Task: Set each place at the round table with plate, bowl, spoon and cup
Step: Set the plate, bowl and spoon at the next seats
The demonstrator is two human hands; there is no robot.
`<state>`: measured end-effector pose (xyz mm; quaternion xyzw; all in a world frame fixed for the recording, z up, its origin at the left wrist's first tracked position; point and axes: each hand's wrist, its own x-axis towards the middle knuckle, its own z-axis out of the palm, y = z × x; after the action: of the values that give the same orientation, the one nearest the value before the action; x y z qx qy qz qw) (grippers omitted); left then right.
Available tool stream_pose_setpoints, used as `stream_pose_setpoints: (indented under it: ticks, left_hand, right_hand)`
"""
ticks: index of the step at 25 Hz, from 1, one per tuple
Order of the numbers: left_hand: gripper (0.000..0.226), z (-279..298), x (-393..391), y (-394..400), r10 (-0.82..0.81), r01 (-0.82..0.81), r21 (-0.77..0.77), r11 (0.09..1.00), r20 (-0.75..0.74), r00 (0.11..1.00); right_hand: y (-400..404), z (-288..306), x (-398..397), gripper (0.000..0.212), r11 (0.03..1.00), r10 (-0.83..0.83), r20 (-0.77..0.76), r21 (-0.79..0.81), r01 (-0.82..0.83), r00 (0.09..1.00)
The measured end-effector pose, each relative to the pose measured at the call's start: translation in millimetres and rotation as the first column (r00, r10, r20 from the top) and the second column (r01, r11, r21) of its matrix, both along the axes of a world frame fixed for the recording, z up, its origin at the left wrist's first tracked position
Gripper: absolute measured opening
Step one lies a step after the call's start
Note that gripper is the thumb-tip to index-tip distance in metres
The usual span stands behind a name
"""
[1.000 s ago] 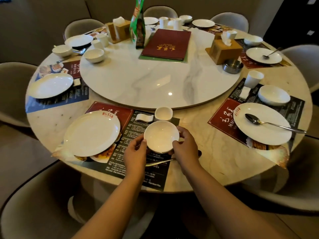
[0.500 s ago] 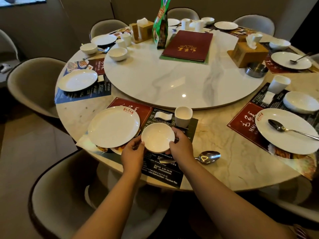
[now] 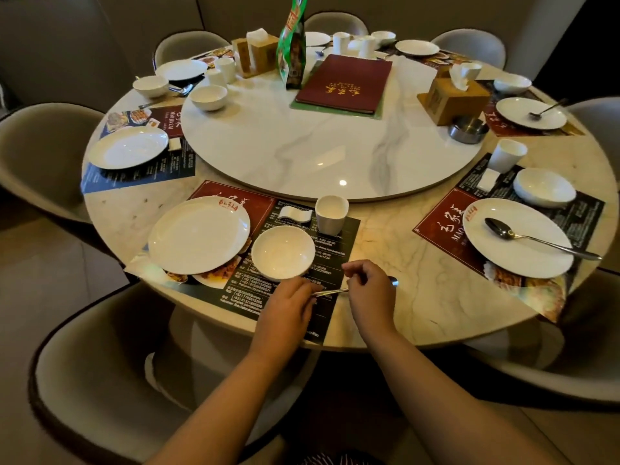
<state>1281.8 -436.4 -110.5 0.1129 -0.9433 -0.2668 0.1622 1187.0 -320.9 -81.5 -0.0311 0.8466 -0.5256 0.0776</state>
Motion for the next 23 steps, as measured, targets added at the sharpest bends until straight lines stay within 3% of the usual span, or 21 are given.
stream_pose_setpoints:
  ticks: [3,8,12,15,18,20,23]
  left_hand:
    - [0.037,-15,-10,12,0.014,-0.01,-0.05,0.999,0.079,0.997]
    - [0.026,-15,-19,21,0.113,-0.109,-0.121,0.987,0.028,0.993]
    - [0.025,-4,-28,23,0.132,-0.099,-0.148,0.984,0.238,0.962]
    - [0.023,4,-26,32,0.118,-0.141,0.032,0.99,0.381,0.917]
    - [0.016,13,-11,43,0.112,-0.23,0.256,0.939,0.404,0.908]
    - [0.015,23,8,53,0.136,-0.297,0.442,0.846,0.36,0.923]
    - [0.017,40,39,58,0.219,-0.35,0.689,0.634,0.274,0.937]
  right_hand:
    - [26,-4,3,0.023,1.0,-0.003,-0.018,0.028,0.004,1.0]
    - [65,-7,13,0.028,0.998,0.059,-0.003,-0.021,-0.059,0.998]
    - [83,-8,22,0.027,0.998,0.061,0.054,-0.035,-0.06,0.997]
    - [87,-7,29,0.027,0.997,0.049,0.144,-0.058,-0.041,0.988]
    - [85,-6,39,0.023,0.997,0.05,0.226,-0.071,-0.035,0.973]
    - [77,-4,47,0.018,0.992,0.084,0.271,-0.112,-0.055,0.959]
    - [54,7,62,0.014,0.965,0.204,0.295,-0.22,-0.141,0.933]
